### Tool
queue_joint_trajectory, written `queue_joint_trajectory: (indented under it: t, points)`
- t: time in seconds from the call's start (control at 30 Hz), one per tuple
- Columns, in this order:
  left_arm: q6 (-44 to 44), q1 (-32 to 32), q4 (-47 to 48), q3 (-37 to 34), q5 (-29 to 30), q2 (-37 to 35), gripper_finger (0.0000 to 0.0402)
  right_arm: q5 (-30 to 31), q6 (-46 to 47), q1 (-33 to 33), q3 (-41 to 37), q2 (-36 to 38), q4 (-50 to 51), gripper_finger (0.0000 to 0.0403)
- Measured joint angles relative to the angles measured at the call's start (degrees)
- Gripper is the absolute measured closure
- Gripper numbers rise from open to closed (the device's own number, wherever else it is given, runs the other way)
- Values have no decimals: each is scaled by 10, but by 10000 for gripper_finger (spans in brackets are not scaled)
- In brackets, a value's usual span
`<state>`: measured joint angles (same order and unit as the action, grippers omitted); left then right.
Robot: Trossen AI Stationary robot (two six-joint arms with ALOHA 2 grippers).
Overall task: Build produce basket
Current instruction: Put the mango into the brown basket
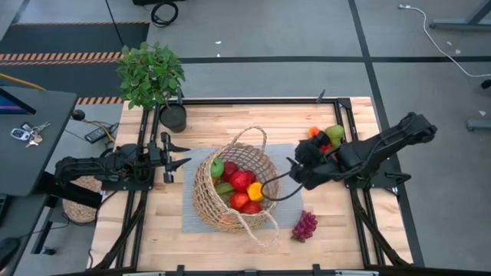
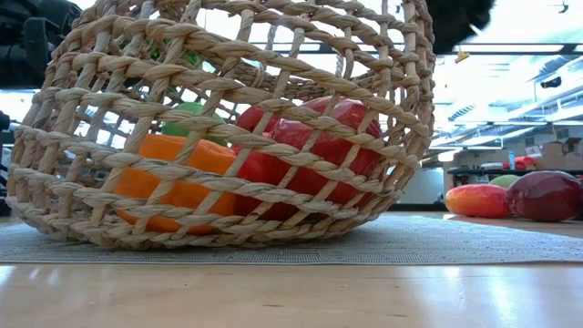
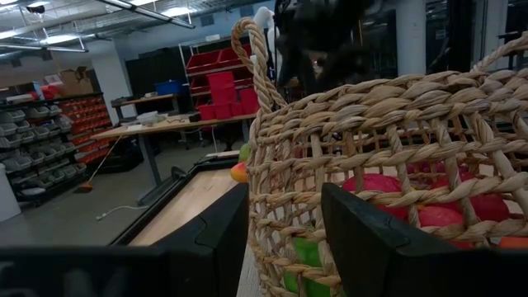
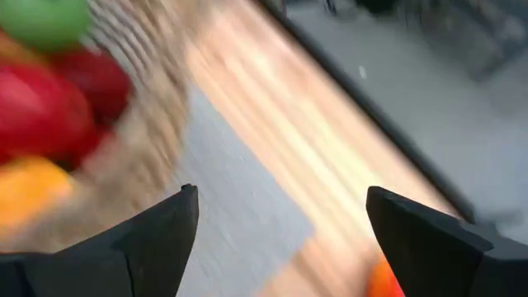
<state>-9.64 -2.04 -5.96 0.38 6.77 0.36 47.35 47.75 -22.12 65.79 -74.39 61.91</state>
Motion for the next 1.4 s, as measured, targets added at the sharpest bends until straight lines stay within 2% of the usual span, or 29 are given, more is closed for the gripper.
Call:
queue_joint_trajectory:
  t: [0.23, 0.4, 0.5, 0.63, 0.87, 1.17, 1.4]
  points:
    - [0, 0, 0, 0, 0, 0, 241, -29, 117, 41, -115, 35, 14, 47]
    - [0, 0, 0, 0, 0, 0, 241, -111, 135, 141, -176, 60, 9, 42]
    - [0, 0, 0, 0, 0, 0, 241, -165, 95, 210, -201, 64, -4, 41]
    - [0, 0, 0, 0, 0, 0, 241, -206, 25, 297, -213, 65, -44, 41]
    - [0, 0, 0, 0, 0, 0, 241, -240, -96, 417, -217, 58, -104, 41]
    - [0, 0, 0, 0, 0, 0, 241, -284, -206, 524, -232, -34, -171, 42]
    - [0, 0, 0, 0, 0, 0, 241, -288, -226, 542, -238, -104, -173, 61]
